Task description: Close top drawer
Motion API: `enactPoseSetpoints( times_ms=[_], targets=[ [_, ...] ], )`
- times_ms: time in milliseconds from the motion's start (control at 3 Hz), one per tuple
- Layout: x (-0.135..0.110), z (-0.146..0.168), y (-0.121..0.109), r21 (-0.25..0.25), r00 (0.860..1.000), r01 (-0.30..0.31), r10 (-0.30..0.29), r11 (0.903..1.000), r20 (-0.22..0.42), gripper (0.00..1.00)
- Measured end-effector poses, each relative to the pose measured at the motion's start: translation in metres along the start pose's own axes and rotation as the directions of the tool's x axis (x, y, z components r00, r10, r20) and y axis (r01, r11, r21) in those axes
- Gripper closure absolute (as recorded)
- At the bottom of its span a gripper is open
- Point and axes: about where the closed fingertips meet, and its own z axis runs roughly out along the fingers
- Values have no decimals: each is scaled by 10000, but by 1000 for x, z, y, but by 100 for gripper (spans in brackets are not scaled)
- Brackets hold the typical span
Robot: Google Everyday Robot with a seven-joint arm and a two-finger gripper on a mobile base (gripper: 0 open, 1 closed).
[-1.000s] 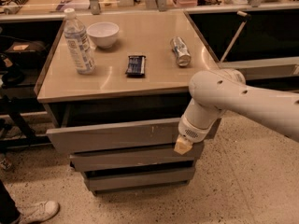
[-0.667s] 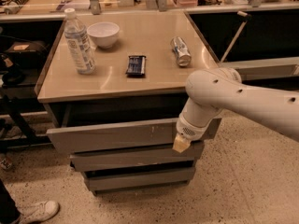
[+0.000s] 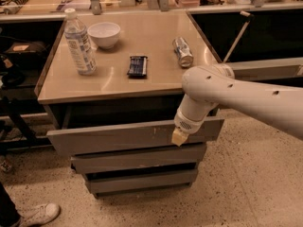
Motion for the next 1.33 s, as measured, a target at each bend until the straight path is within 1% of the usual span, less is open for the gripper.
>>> enactPoseSetpoints(
  times_ms=[333,667,1333],
  targets=[
    [-9,0,-15,185,10000,-58,58,9998,-7,100],
    [-10,0,-16,190,10000,-57,57,9998,-1,81],
    [-10,0,-16,190,10000,-57,57,9998,-2,35]
  ],
)
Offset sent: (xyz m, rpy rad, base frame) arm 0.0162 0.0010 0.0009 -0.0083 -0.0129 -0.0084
